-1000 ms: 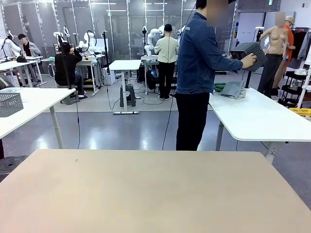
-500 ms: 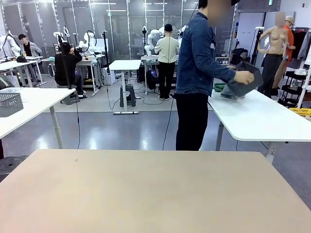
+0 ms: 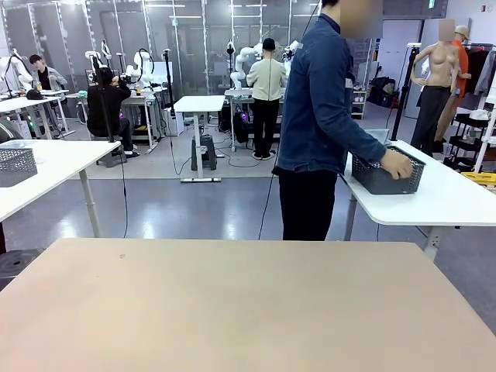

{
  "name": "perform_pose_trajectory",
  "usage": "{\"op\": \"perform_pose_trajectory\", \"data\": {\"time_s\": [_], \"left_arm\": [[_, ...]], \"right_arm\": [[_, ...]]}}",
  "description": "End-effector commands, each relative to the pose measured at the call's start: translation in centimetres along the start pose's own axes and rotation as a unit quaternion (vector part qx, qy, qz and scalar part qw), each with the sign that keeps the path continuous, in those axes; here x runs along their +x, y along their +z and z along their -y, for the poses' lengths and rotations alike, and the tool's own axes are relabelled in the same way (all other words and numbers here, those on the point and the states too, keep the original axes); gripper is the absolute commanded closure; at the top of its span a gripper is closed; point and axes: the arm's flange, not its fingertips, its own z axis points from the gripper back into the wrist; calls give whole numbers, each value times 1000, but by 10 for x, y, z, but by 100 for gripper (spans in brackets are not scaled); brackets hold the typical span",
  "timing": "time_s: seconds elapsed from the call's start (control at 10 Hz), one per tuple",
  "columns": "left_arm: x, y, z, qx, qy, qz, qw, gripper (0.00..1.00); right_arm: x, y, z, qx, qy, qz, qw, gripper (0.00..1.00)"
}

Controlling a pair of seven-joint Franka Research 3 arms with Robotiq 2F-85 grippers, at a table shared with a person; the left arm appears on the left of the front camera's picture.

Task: Fold the towels and place them in the basket.
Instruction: When a person lays out a Towel with hook on the table, fold it in half twice.

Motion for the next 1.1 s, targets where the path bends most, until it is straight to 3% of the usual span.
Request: {"op": "perform_pose_trajectory", "data": {"time_s": [0.0, 1.0], "left_arm": [[0, 1, 2, -1, -4, 1, 1000, 0], [0, 1, 2, -1, -4, 1, 1000, 0]], "right_arm": [[-2, 1, 0, -1, -1, -1, 1000, 0], [-2, 1, 0, -1, -1, -1, 1000, 0]]}}
